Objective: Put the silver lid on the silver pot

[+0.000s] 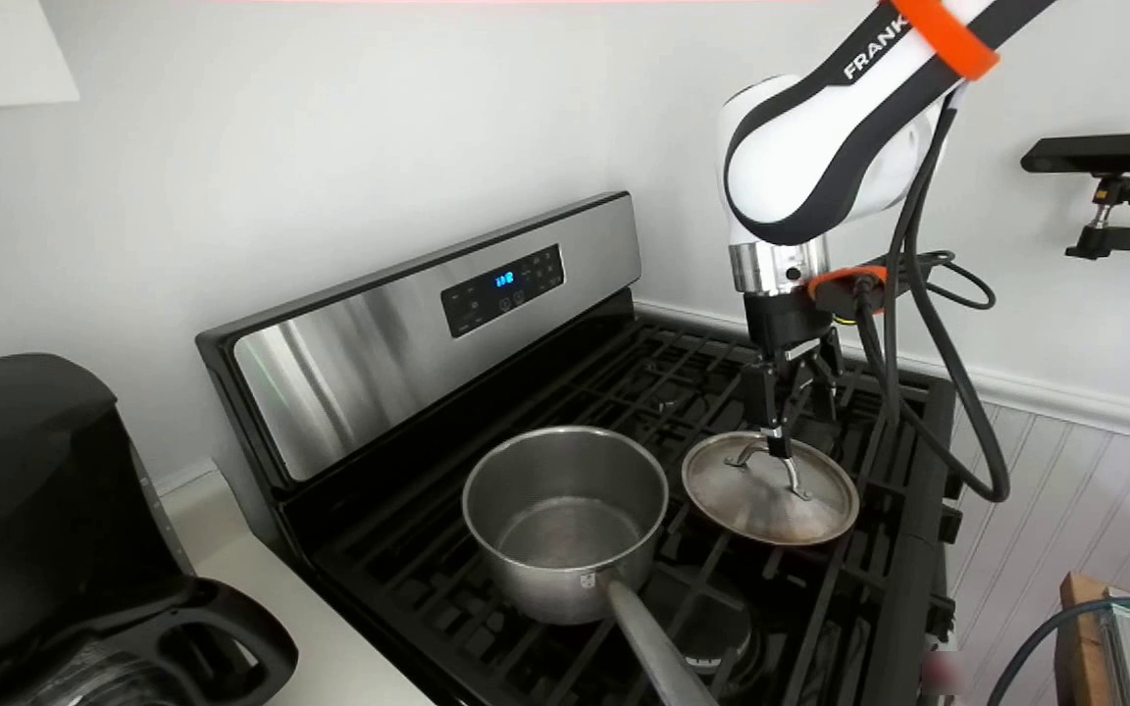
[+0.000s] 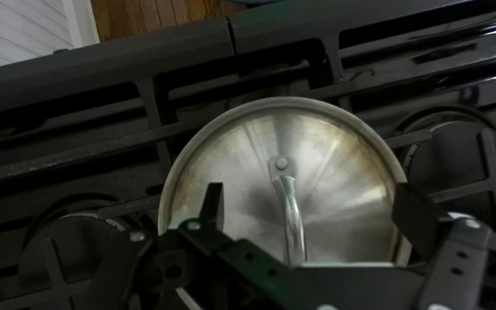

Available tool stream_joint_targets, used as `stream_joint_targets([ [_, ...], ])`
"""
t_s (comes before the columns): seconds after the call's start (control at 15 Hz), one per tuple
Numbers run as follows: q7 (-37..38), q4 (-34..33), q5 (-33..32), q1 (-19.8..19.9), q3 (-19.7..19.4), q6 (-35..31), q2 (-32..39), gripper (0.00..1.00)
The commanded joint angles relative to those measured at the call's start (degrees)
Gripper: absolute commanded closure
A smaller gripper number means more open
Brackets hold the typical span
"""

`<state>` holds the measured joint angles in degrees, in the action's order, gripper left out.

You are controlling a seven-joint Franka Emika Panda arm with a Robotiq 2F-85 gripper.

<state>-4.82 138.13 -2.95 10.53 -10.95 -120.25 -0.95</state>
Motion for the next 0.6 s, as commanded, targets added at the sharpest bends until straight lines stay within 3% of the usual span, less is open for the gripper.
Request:
stream_joint_targets([
  [0.0, -2.33, -1.64, -0.27, 0.12, 0.02, -3.76, 4.01, 0.0],
  [0.33, -4.17, -3.07, 0.28, 0.24, 0.27, -6.92, 8.35, 0.0],
  [0.4, -4.53, -3.28, 0.21, 0.26, 0.34, -7.19, 8.9, 0.25],
  [0.47, -4.97, -3.59, 0.26, 0.29, 0.42, -7.2, 9.49, 0.26],
  [0.53, -5.26, -3.88, 0.28, 0.31, 0.49, -7.12, 9.93, 0.34],
])
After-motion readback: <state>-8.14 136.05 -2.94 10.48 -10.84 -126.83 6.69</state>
